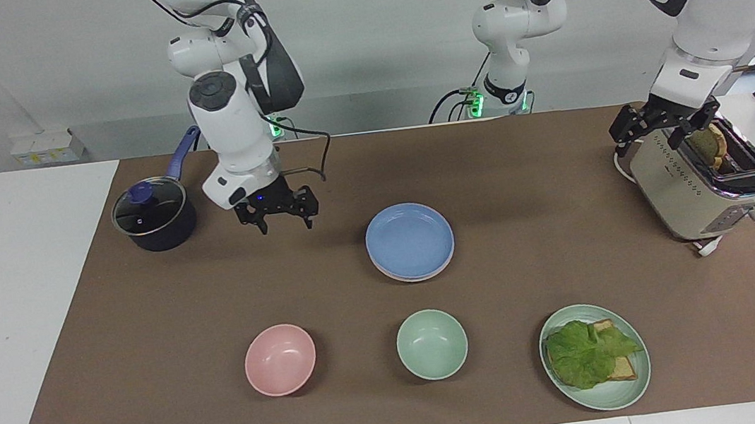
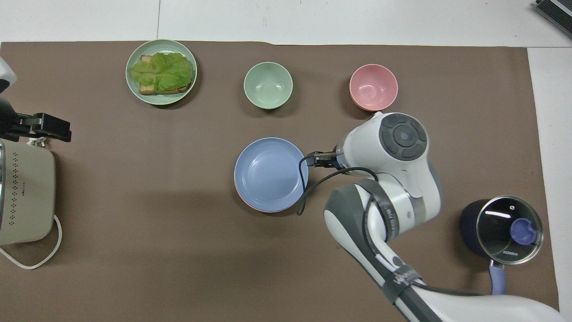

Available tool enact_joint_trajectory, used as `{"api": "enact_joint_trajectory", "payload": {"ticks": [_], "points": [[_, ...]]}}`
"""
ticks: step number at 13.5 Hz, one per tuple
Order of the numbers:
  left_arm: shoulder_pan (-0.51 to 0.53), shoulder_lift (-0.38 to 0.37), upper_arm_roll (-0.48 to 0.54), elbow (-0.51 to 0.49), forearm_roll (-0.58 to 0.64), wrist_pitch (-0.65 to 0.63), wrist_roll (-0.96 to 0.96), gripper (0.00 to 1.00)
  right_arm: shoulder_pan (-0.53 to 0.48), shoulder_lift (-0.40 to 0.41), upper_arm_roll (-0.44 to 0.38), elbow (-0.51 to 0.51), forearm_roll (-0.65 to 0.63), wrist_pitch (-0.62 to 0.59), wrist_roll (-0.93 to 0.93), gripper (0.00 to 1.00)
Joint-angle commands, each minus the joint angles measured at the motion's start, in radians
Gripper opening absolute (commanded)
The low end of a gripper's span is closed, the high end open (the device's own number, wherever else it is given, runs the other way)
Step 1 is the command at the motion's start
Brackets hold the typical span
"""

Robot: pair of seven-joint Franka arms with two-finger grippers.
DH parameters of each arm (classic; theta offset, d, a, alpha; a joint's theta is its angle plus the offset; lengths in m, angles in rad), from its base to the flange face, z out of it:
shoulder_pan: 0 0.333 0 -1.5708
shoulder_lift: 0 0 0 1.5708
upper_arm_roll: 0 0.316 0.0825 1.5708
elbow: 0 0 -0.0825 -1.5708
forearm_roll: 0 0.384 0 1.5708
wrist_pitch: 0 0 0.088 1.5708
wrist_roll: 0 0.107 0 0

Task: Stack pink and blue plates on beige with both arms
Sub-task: 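Open the right gripper and withdraw it from the blue plate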

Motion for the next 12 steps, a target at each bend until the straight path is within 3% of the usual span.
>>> {"api": "enact_joint_trajectory", "payload": {"ticks": [1,7,12], "points": [[0.010,-0.012,-0.007,0.003,0.004,-0.018,0.006,1.00,-0.087,-0.044,0.006,0.023,-0.038,-0.059,-0.080,1.00],[0.010,-0.012,-0.007,0.003,0.005,-0.018,0.006,1.00,-0.212,-0.031,0.003,0.285,-0.090,-0.337,-0.143,1.00],[0.010,-0.012,-0.007,0.003,0.005,-0.018,0.006,1.00,-0.230,0.001,0.002,0.463,-0.108,-0.566,-0.142,1.00]]}}
